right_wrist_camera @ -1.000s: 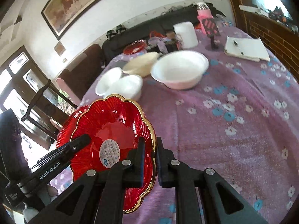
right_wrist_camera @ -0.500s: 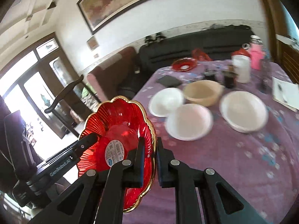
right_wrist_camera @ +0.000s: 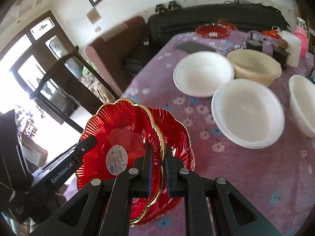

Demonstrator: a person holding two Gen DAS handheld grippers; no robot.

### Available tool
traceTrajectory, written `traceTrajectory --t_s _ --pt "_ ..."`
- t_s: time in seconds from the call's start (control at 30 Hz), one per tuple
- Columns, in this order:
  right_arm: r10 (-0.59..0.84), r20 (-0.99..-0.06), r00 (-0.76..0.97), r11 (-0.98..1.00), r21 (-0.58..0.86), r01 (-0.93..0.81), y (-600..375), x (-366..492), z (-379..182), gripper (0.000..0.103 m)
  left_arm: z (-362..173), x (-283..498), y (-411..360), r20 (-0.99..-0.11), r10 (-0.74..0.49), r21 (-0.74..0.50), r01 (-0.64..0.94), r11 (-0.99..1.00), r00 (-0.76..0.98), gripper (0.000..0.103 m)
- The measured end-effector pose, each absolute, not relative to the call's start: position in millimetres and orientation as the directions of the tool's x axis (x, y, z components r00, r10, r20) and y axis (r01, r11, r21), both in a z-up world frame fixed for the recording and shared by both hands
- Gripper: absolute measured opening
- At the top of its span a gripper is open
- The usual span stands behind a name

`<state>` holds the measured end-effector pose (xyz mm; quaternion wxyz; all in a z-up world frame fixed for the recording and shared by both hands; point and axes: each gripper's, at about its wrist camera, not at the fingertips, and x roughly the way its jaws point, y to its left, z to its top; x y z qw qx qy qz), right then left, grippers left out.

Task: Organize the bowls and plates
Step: 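Lower the scalloped plate onto the wedding plate and open both grippers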

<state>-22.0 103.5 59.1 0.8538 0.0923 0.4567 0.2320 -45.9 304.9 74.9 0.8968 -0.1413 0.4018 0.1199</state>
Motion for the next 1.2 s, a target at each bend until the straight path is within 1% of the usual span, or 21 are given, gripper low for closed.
traceTrajectory --t_s 0.17,0.27,0.43,0.5,0.57,0.7,0.77,0.87,0.97,1.03,1.1,1.17,1.2 --pt "0.475 -0.761 0.441 0.878 0.377 -0.294 107 -11 36 0.013 57 -36 310 -0.784 0.094 -0.151 -0.335 0.93 0.614 0.029" --pt "0.454 -0.77 0.448 0.889 0.357 -0.287 108 -9 32 0.014 51 -33 308 -0.788 0.087 -0.151 -0.329 0.932 0.61 0.029" --pt "0.433 -0.773 0.463 0.898 0.327 -0.294 110 -8 31 0.015 49 -31 304 -0.785 0.095 -0.14 -0.324 0.936 0.612 0.033" --pt "0.422 -0.775 0.47 0.903 0.311 -0.298 112 -9 32 0.015 48 -31 302 -0.783 0.096 -0.138 -0.323 0.936 0.615 0.037" --pt "0.412 -0.776 0.478 0.907 0.296 -0.301 115 -11 32 0.016 47 -30 300 -0.78 0.088 -0.143 -0.313 0.939 0.62 0.045" --pt "0.372 -0.783 0.498 0.918 0.231 -0.322 121 -11 33 0.018 47 -30 297 -0.768 0.08 -0.153 -0.304 0.94 0.635 0.054" --pt "0.353 -0.783 0.513 0.924 0.205 -0.324 125 -10 33 0.02 47 -29 294 -0.769 0.074 -0.158 -0.301 0.941 0.635 0.061" --pt "0.325 -0.775 0.541 0.933 0.169 -0.318 129 -11 32 0.021 48 -28 292 -0.776 0.074 -0.154 -0.302 0.941 0.627 0.067" --pt "0.342 -0.766 0.545 0.926 0.176 -0.335 130 -10 32 0.028 54 -33 294 -0.766 0.078 -0.156 -0.302 0.94 0.639 0.069" --pt "0.353 -0.763 0.542 0.92 0.176 -0.351 132 -11 33 0.036 60 -35 296 -0.762 0.082 -0.155 -0.304 0.94 0.642 0.069" --pt "0.351 -0.754 0.555 0.92 0.168 -0.353 131 -14 37 0.039 67 -38 296 -0.755 0.091 -0.146 -0.302 0.942 0.649 0.069" --pt "0.37 -0.738 0.565 0.915 0.185 -0.358 129 -16 43 0.048 73 -41 296 -0.749 0.101 -0.138 -0.304 0.943 0.655 0.069" --pt "0.383 -0.733 0.562 0.911 0.197 -0.363 128 -16 46 0.056 76 -42 297 -0.748 0.106 -0.136 -0.307 0.942 0.656 0.07"
